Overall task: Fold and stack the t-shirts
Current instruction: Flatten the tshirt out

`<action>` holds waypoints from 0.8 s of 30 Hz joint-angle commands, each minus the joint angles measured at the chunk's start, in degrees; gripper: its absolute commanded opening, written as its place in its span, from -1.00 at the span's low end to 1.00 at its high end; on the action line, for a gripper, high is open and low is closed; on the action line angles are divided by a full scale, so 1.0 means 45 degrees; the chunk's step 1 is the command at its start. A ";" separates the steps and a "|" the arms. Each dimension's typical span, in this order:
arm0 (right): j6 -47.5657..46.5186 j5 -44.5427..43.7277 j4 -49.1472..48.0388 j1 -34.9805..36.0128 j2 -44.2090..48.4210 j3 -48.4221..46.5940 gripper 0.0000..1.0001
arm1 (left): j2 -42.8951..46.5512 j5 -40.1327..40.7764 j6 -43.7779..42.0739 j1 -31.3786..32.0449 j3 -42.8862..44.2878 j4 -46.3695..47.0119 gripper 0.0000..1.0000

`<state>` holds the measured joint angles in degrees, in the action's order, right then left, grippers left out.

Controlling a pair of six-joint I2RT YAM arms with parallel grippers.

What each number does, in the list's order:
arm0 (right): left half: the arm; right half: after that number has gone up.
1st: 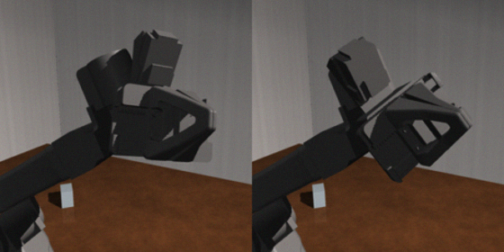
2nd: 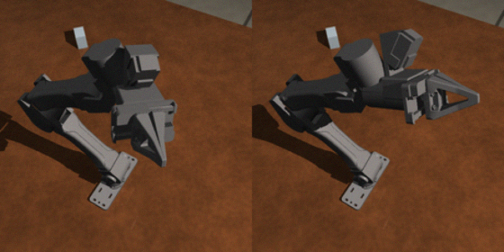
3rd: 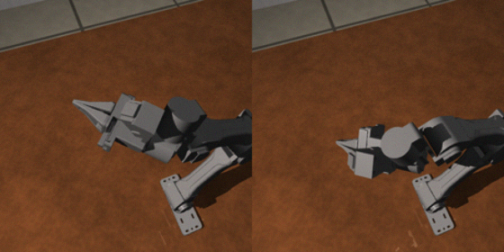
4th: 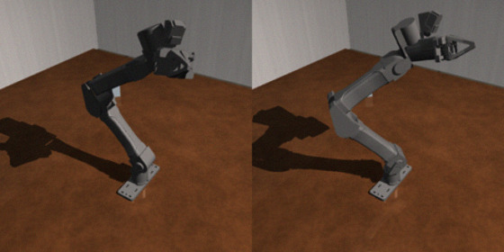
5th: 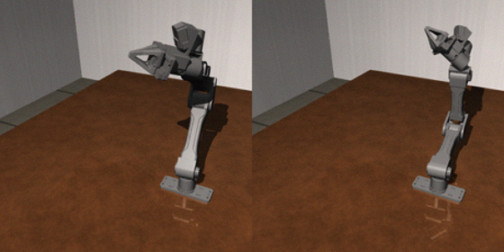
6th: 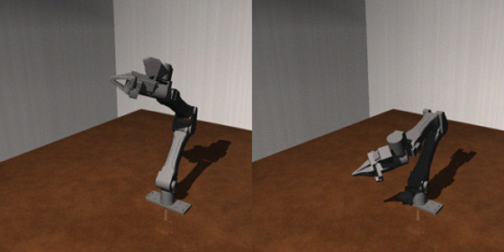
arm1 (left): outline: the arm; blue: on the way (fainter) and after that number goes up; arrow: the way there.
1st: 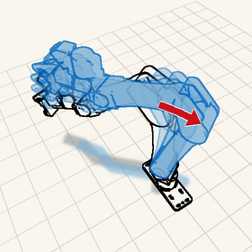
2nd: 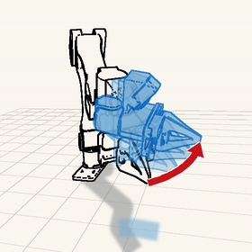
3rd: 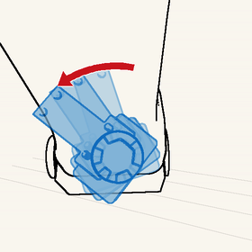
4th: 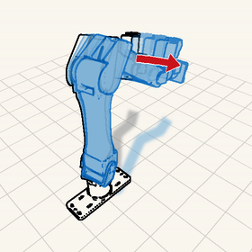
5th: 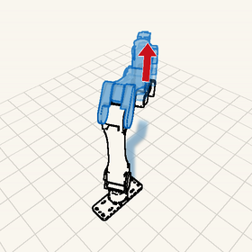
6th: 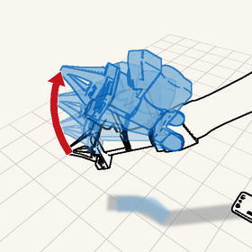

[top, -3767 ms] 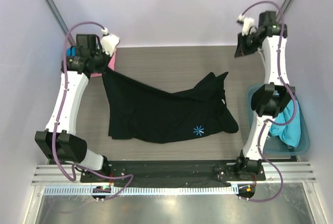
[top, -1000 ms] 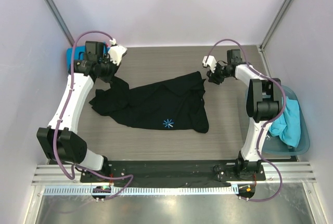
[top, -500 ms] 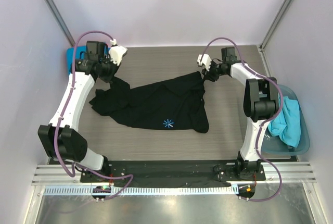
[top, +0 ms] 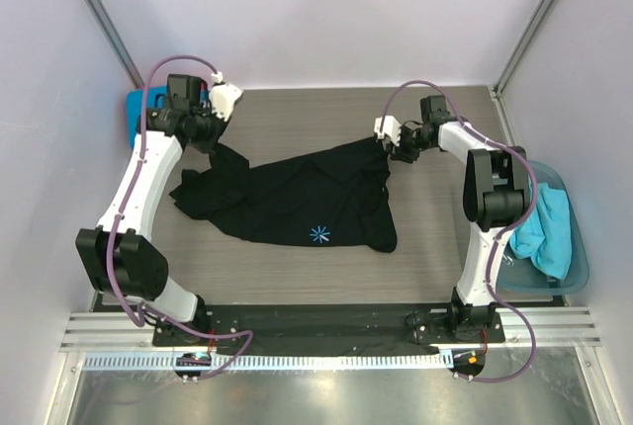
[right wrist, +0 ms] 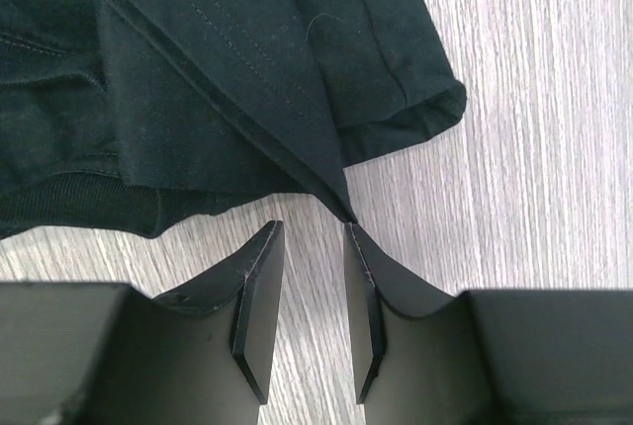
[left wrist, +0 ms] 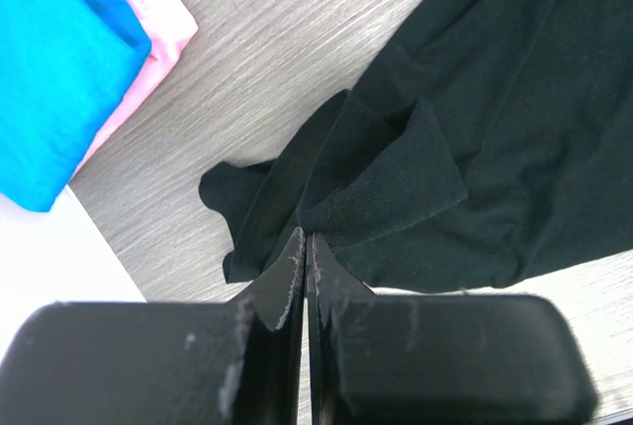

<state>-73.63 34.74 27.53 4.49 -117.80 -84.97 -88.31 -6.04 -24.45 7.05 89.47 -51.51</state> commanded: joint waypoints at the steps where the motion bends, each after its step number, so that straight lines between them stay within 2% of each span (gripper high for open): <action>1: -0.0475 0.0054 -0.0295 0.0154 0.0338 -0.0044 -0.27 | -0.0101 0.0073 -0.0075 -0.0043 0.0625 0.0430 -0.99; 13: -0.0162 -0.0181 -0.0844 0.0486 -0.0307 -0.0551 -0.34 | -0.0374 0.0171 -0.0056 -0.0062 0.0644 0.0508 -0.99; 16: -0.0143 -0.0259 -0.0883 0.0506 -0.0463 -0.0707 -0.42 | -0.0511 0.0152 -0.0036 -0.0043 0.0742 0.0547 -1.00; 24: 0.0052 -0.0337 -0.1371 0.0506 -0.0249 -0.0903 -0.86 | -0.0785 0.0249 -0.0075 0.0113 0.0996 0.0567 -0.99</action>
<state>-73.56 32.84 24.18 6.42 -120.16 -86.70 -92.03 -5.54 -24.45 7.25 91.42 -50.78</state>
